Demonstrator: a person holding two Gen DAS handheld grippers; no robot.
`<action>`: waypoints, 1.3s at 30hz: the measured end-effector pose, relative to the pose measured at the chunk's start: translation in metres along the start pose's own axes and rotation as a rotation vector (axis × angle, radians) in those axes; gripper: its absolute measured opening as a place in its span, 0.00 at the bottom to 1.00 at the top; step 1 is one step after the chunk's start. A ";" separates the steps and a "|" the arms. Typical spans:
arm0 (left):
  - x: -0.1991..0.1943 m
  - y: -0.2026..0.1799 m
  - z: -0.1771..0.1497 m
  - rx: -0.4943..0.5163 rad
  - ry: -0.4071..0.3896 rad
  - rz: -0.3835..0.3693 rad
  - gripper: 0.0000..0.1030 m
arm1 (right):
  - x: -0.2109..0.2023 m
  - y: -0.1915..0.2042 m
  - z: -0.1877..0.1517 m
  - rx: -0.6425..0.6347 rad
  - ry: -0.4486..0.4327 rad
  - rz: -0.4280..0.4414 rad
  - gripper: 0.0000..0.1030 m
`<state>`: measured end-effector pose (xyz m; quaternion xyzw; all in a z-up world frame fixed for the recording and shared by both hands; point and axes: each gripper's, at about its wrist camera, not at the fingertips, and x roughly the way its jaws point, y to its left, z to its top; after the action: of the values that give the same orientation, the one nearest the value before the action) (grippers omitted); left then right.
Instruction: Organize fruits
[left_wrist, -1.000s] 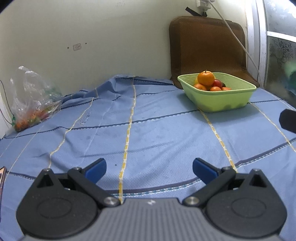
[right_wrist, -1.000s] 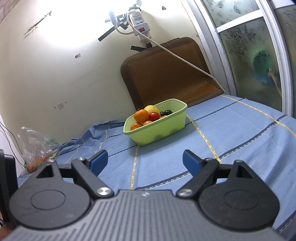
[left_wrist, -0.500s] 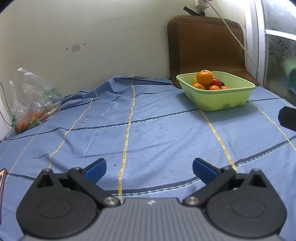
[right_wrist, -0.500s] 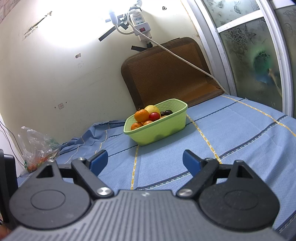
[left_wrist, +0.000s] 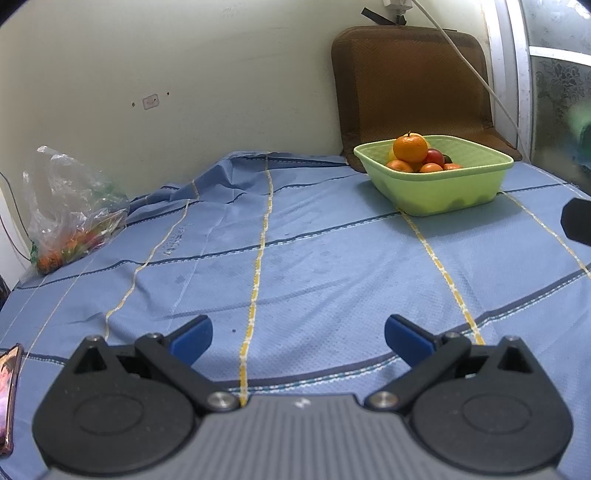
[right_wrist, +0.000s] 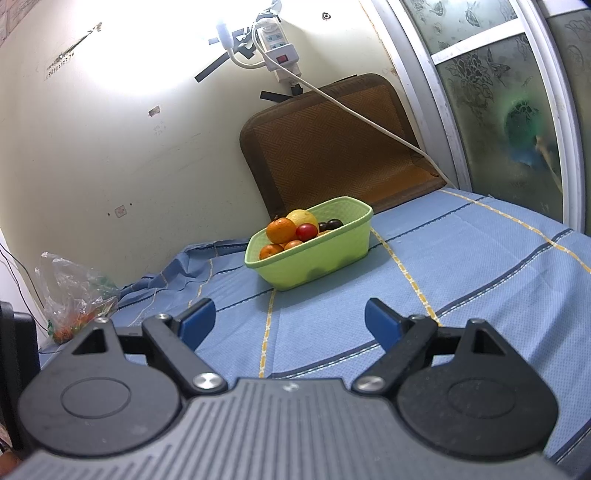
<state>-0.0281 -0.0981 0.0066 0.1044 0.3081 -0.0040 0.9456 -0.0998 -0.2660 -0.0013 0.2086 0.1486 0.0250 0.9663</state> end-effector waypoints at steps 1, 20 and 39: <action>0.000 0.000 0.000 0.002 0.001 -0.001 1.00 | 0.000 0.000 0.000 0.000 0.000 0.000 0.87; 0.003 -0.007 -0.005 0.024 0.039 -0.061 1.00 | 0.000 -0.001 0.000 0.002 0.001 0.000 0.87; 0.003 -0.014 -0.007 0.050 0.049 -0.081 1.00 | 0.000 -0.002 -0.003 0.013 0.001 -0.010 0.87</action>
<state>-0.0309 -0.1104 -0.0033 0.1155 0.3350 -0.0471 0.9339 -0.1006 -0.2667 -0.0050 0.2140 0.1505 0.0194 0.9650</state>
